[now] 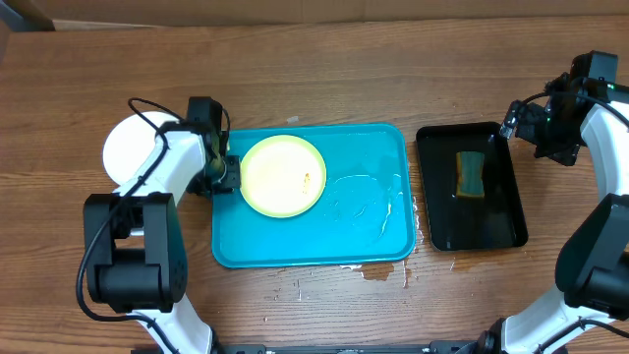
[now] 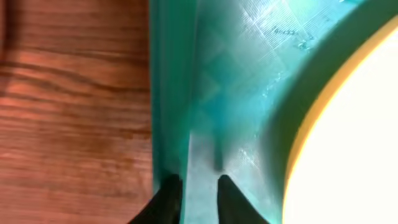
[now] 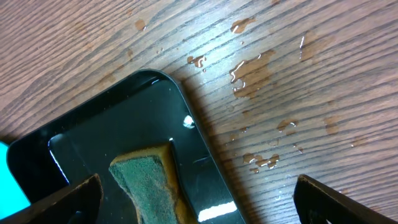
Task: Clean dirty plates on tray and stack at the side
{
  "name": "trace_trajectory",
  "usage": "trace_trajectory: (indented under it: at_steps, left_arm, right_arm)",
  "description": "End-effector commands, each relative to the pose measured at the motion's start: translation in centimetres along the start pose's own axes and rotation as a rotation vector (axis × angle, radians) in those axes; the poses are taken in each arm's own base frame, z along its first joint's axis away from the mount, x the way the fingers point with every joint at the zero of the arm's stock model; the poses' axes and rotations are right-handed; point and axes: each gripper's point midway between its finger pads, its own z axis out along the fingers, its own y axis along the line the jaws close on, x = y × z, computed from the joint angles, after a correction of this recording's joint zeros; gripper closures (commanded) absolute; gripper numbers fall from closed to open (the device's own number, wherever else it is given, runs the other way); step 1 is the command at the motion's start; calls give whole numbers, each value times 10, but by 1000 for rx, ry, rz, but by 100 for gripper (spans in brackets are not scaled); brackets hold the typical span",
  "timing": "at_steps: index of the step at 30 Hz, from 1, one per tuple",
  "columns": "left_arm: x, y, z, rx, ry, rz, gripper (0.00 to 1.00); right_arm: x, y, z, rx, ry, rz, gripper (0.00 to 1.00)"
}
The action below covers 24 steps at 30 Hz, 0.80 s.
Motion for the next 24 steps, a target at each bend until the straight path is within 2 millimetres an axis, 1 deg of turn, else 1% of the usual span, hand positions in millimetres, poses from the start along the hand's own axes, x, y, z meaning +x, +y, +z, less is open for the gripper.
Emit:
trace_trajectory:
  at_steps: [1, 3, 5, 8, 10, 11, 13, 14, 15, 16, 17, 18, 21, 23, 24]
  left_arm:
    - [-23, -10, -25, 70, -37, 4, 73]
    - [-28, -17, -36, 107, -37, 5, 70]
    - [-30, -23, -47, 140, -33, 6, 69]
    - [-30, -36, -62, 220, -17, 8, 67]
    - [-29, -45, -66, 274, -9, 9, 66]
    - [-28, -49, -67, 299, -5, 9, 66]
    - [-28, -50, -67, 304, -2, 9, 66]
    - [-27, -50, -67, 304, -1, 10, 67]
    - [-27, -50, -67, 304, 2, 9, 66]
    - [-26, -50, -67, 303, 6, 9, 66]
    - [-24, -50, -67, 303, 11, 8, 66]
    - [-24, -50, -67, 302, 14, 9, 66]
    - [-23, -51, -67, 297, 17, 14, 67]
    - [-23, -52, -67, 296, 14, 17, 66]
    - [-24, -53, -67, 295, 10, 19, 66]
  right_arm:
    - [-8, 4, -11, -11, -37, -3, 0]
    - [-8, 5, -11, -16, -40, -3, 0]
    - [-13, 10, -12, -42, -60, -8, 0]
    - [-18, 12, -12, -50, -77, -12, 0]
    - [-17, 15, -12, -71, -72, -12, 0]
    - [-13, 23, -13, -115, -55, -12, 0]
    - [-3, 40, -15, -220, -8, -10, 0]
    - [-4, 43, -16, -236, -13, -15, 0]
    - [-4, 41, -16, -225, -17, -31, 0]
    - [-5, 35, -15, -201, -24, -53, 10]
    - [-7, 27, -14, -161, -31, -49, 66]
    - [-9, 12, -13, -84, -39, -17, 95]
    - [-6, -41, -13, 187, -54, 154, 96]
    - [0, -61, -12, 281, -52, 208, 96]
    - [6, -66, -10, 299, -36, 222, 96]
